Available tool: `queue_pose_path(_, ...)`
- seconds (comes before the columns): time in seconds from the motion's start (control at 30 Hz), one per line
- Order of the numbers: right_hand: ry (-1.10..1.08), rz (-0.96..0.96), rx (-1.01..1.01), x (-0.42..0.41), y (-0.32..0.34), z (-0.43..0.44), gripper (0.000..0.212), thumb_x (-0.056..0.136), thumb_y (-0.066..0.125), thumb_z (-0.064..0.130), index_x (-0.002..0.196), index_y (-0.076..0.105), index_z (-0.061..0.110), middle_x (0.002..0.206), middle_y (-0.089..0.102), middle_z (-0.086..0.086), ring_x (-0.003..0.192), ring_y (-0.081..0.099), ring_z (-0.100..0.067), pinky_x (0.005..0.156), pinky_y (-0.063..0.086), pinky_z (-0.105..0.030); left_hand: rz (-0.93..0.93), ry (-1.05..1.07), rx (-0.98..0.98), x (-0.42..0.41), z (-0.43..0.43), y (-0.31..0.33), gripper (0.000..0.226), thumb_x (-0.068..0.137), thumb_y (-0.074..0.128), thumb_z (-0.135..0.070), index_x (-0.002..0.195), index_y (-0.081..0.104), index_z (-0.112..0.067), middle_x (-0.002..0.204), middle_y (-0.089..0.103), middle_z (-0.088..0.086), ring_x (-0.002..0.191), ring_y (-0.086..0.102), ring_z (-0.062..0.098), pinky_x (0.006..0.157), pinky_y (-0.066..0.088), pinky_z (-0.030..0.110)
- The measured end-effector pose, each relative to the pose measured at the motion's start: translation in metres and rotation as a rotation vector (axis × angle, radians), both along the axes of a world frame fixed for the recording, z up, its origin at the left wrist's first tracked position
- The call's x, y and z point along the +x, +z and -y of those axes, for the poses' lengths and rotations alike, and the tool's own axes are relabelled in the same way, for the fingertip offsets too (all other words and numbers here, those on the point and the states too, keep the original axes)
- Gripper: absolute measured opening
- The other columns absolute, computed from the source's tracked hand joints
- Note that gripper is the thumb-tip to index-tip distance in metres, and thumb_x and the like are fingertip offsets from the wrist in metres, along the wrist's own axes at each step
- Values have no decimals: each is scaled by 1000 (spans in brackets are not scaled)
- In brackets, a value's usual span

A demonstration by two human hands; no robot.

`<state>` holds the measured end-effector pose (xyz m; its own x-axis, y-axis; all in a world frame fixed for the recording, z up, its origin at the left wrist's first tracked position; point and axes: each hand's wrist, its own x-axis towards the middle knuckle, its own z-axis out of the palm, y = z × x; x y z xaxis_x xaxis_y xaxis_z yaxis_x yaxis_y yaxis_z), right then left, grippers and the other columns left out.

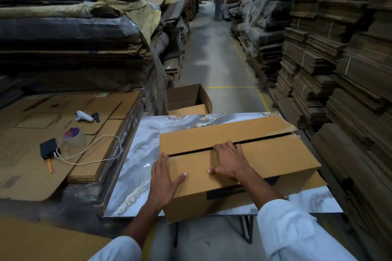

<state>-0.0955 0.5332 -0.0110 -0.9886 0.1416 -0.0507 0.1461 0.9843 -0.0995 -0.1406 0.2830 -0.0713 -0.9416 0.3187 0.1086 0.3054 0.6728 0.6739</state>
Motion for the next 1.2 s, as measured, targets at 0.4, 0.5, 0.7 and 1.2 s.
queue_pose_path(0.4, 128, 36, -89, 69, 94, 0, 22, 82, 76, 47, 87, 62, 30, 97, 64, 7, 84, 59, -13, 68, 48, -30, 689, 179, 1046, -13, 33, 44, 57, 102, 43, -51, 119, 69, -3, 114, 72, 24, 100, 70, 35, 93, 53, 46)
queue_pose_path(0.5, 226, 431, -253, 95, 99, 2, 49, 73, 75, 66, 106, 70, 30, 105, 71, 12, 90, 66, -11, 73, 53, -31, 657, -27, 756, -18, 34, 46, 59, 78, 76, -54, 113, 73, -7, 109, 74, 20, 96, 72, 31, 85, 58, 34)
queue_pose_path(0.7, 136, 461, -365, 102, 37, 15, 46, 76, 74, 65, 91, 64, 23, 89, 67, 10, 84, 60, -12, 74, 50, -34, 78, -370, -298, -19, -16, 55, 32, 86, 72, -41, 116, 69, -28, 117, 71, -8, 106, 64, 9, 92, 50, 29)
queue_pose_path(1.2, -181, -30, -390, 101, -15, 13, 35, 94, 58, 49, 78, 55, 19, 77, 62, 6, 76, 52, -15, 59, 33, -32, -235, -290, -525, 23, -56, 56, 31, 70, 57, -49, 81, 74, -25, 142, 48, -7, 123, 46, 24, 93, 47, 38)
